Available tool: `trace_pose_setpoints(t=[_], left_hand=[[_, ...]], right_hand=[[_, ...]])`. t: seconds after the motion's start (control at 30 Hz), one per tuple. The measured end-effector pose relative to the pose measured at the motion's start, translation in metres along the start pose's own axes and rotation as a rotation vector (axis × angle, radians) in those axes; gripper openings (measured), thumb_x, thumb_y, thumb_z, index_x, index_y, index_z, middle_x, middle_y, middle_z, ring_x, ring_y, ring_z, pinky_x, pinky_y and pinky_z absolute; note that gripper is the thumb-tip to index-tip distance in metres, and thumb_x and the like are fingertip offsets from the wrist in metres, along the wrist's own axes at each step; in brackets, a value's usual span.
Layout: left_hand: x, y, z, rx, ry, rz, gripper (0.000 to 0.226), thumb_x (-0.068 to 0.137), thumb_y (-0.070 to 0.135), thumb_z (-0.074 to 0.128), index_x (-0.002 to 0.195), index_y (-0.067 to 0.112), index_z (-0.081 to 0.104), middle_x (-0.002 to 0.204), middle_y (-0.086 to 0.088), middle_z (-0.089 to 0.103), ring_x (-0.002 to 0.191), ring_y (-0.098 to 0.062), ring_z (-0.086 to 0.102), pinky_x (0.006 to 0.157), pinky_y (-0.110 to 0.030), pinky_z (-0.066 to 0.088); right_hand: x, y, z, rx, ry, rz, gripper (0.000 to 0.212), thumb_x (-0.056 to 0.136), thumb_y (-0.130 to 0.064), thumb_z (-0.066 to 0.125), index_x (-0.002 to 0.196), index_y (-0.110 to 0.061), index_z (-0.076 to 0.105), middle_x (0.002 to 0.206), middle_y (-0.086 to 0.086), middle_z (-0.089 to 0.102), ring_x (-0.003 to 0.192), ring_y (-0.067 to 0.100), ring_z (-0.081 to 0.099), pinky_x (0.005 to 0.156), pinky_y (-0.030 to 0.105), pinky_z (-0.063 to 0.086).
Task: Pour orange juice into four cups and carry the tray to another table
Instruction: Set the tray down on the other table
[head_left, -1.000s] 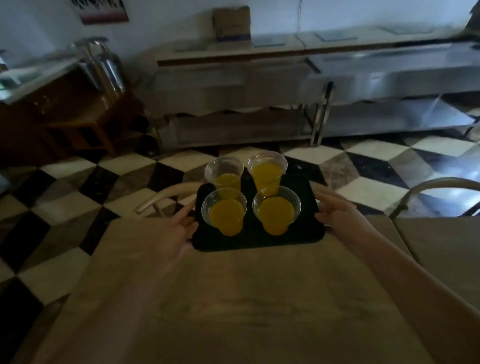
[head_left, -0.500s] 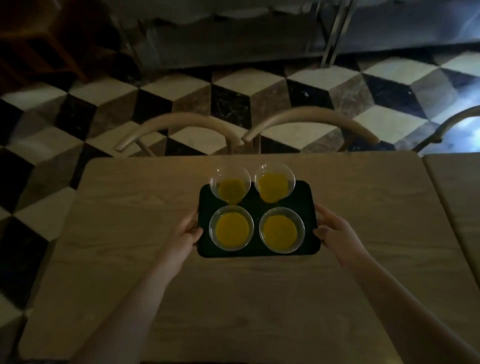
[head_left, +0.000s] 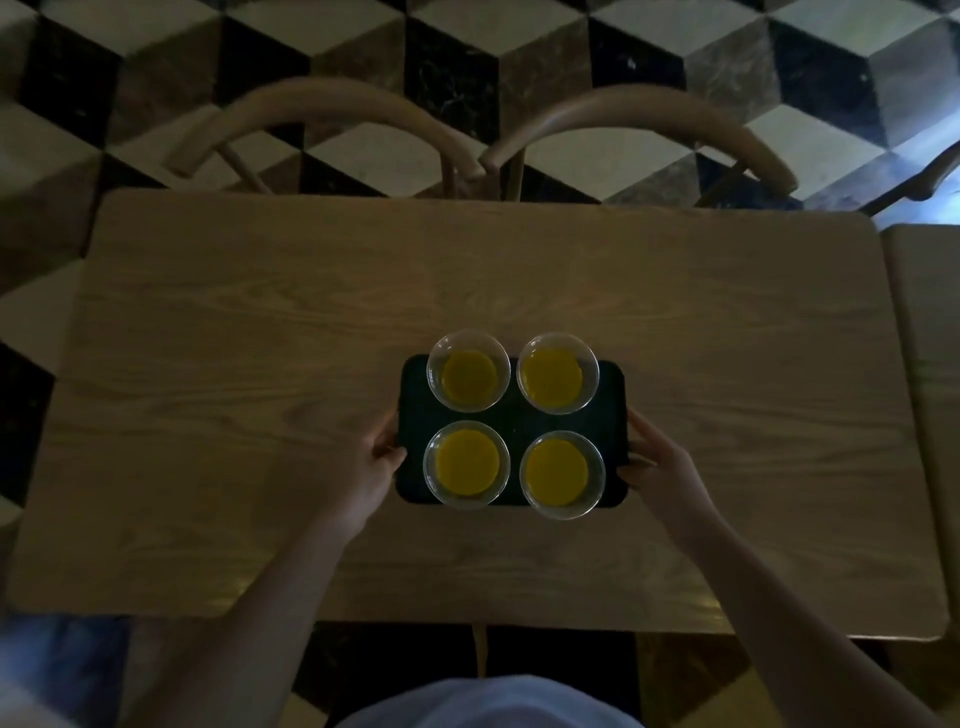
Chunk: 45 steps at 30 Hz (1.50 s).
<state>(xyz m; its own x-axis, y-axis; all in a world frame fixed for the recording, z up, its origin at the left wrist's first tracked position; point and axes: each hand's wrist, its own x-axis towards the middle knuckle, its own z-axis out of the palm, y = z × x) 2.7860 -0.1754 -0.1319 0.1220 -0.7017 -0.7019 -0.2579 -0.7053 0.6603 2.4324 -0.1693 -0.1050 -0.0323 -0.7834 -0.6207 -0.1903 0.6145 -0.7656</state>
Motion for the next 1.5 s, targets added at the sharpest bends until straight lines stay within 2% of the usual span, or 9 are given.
trace_pose_setpoints(t=[0.23, 0.47, 0.6, 0.83, 1.03, 1.17, 1.3, 1.4, 1.5], left_hand=[[-0.007, -0.018, 0.005, 0.046, -0.029, -0.012, 0.063, 0.098, 0.0, 0.052, 0.149, 0.035, 0.041, 0.115, 0.012, 0.071, 0.11, -0.005, 0.065, 0.096, -0.03, 0.049], [-0.014, -0.026, 0.017, 0.078, 0.016, -0.038, 0.066, 0.096, -0.004, 0.055, 0.149, 0.032, 0.041, 0.137, -0.002, 0.06, 0.123, -0.015, 0.055, 0.108, -0.044, 0.044], [-0.021, -0.031, 0.021, 0.13, 0.048, -0.039, 0.067, 0.096, -0.001, 0.057, 0.149, 0.037, 0.04, 0.132, 0.005, 0.057, 0.102, 0.007, 0.054, 0.083, -0.015, 0.043], [-0.025, -0.035, 0.026, 0.153, 0.072, -0.042, 0.069, 0.095, -0.002, 0.057, 0.149, 0.036, 0.037, 0.143, -0.011, 0.054, 0.133, -0.027, 0.049, 0.099, -0.035, 0.041], [-0.014, -0.034, 0.024, 0.201, 0.097, -0.044, 0.069, 0.096, 0.002, 0.058, 0.148, 0.042, 0.037, 0.138, -0.004, 0.058, 0.127, -0.024, 0.055, 0.094, -0.033, 0.043], [-0.003, -0.021, 0.021, 0.223, 0.082, 0.022, 0.068, 0.097, 0.003, 0.056, 0.146, 0.045, 0.033, 0.119, 0.011, 0.054, 0.115, -0.014, 0.057, 0.076, -0.014, 0.042], [0.008, -0.008, 0.019, 0.241, 0.086, 0.051, 0.066, 0.099, 0.006, 0.054, 0.149, 0.044, 0.034, 0.12, 0.011, 0.057, 0.111, -0.01, 0.056, 0.087, -0.029, 0.048], [0.016, -0.001, 0.018, 0.246, 0.121, 0.06, 0.064, 0.099, 0.007, 0.054, 0.15, 0.042, 0.034, 0.103, 0.02, 0.053, 0.092, 0.003, 0.056, 0.071, -0.018, 0.041], [0.024, 0.006, 0.017, 0.208, 0.137, 0.065, 0.065, 0.099, 0.005, 0.053, 0.15, 0.041, 0.035, 0.111, 0.012, 0.053, 0.095, -0.001, 0.055, 0.079, -0.024, 0.044]], right_hand=[[-0.005, 0.027, 0.001, 0.031, 0.033, 0.045, 0.094, 0.076, 0.023, 0.045, 0.124, -0.057, 0.058, 0.105, -0.003, 0.076, 0.094, 0.016, 0.073, 0.067, 0.023, 0.056], [-0.014, 0.044, 0.0, 0.037, 0.063, 0.082, 0.098, 0.076, 0.026, 0.046, 0.113, -0.065, 0.06, 0.1, -0.005, 0.077, 0.089, 0.014, 0.073, 0.064, 0.021, 0.055], [-0.025, 0.05, 0.002, 0.01, 0.07, 0.079, 0.099, 0.076, 0.025, 0.047, 0.112, -0.066, 0.058, 0.098, -0.006, 0.077, 0.084, 0.01, 0.073, 0.064, 0.017, 0.054], [-0.025, 0.057, 0.0, 0.011, 0.056, 0.088, 0.094, 0.076, 0.026, 0.046, 0.125, -0.053, 0.057, 0.095, -0.007, 0.077, 0.083, 0.011, 0.073, 0.065, 0.017, 0.054], [-0.016, 0.051, 0.001, 0.012, 0.064, 0.089, 0.095, 0.074, 0.027, 0.045, 0.123, -0.053, 0.059, 0.096, -0.008, 0.077, 0.085, 0.01, 0.073, 0.064, 0.016, 0.054], [-0.003, 0.037, -0.001, 0.003, 0.058, 0.089, 0.093, 0.078, 0.024, 0.047, 0.116, -0.06, 0.057, 0.095, -0.009, 0.077, 0.086, 0.009, 0.073, 0.063, 0.015, 0.054], [0.011, 0.023, -0.003, -0.017, 0.07, 0.076, 0.087, 0.079, 0.022, 0.046, 0.135, -0.044, 0.052, 0.096, -0.004, 0.077, 0.085, 0.008, 0.073, 0.061, 0.014, 0.054], [0.024, 0.008, -0.001, -0.042, 0.087, 0.041, 0.09, 0.077, 0.021, 0.046, 0.125, -0.055, 0.056, 0.101, -0.003, 0.076, 0.088, 0.008, 0.073, 0.062, 0.015, 0.054], [0.032, 0.002, 0.001, -0.046, 0.083, 0.039, 0.094, 0.077, 0.022, 0.044, 0.119, -0.062, 0.056, 0.104, -0.001, 0.076, 0.091, 0.012, 0.073, 0.064, 0.019, 0.055]])
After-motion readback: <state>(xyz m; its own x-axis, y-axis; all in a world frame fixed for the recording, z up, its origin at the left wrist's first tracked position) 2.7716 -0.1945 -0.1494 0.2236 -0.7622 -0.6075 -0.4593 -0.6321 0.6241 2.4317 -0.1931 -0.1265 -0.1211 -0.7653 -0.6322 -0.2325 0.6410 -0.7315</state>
